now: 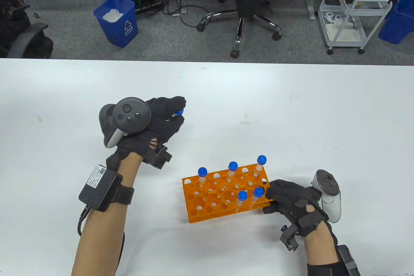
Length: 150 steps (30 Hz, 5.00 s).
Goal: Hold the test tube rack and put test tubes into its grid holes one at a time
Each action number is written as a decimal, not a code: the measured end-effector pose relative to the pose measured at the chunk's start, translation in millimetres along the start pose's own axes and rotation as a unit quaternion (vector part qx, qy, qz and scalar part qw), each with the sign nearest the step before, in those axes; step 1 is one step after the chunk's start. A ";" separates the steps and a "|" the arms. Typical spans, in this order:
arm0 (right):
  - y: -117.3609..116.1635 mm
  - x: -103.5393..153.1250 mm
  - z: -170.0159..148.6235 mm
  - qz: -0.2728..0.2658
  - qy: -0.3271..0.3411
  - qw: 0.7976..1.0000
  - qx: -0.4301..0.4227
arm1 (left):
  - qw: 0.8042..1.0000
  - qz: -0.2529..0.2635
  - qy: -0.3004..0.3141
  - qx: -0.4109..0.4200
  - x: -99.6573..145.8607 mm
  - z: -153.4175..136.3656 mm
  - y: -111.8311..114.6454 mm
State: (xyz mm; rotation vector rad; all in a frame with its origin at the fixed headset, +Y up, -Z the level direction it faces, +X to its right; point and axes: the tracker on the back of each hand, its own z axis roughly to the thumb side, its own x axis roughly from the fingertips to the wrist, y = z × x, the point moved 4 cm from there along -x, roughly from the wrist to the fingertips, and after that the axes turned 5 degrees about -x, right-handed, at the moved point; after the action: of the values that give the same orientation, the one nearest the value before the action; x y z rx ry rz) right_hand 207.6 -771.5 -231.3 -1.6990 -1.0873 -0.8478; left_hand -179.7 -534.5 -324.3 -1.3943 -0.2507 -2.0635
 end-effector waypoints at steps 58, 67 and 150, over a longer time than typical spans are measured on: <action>5.4 4.1 0.9 -0.059 0.013 0.998 -0.007 | 0.967 -0.059 0.172 -0.178 160.0 95.9 75.3; 4.3 -2.2 -10.6 -0.090 -0.005 0.996 -0.004 | 0.991 0.009 0.055 -0.122 152.6 30.7 37.8; -44.8 27.2 80.3 -0.275 0.215 0.653 0.672 | 0.932 -0.125 -0.082 -0.332 152.0 -60.5 93.6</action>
State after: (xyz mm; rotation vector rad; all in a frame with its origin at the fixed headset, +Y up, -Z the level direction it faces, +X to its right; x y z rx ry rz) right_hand 182.0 -679.9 -220.0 0.1150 -1.3269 -0.4415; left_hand -207.8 -696.5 -232.2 -2.0234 0.2474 -2.3604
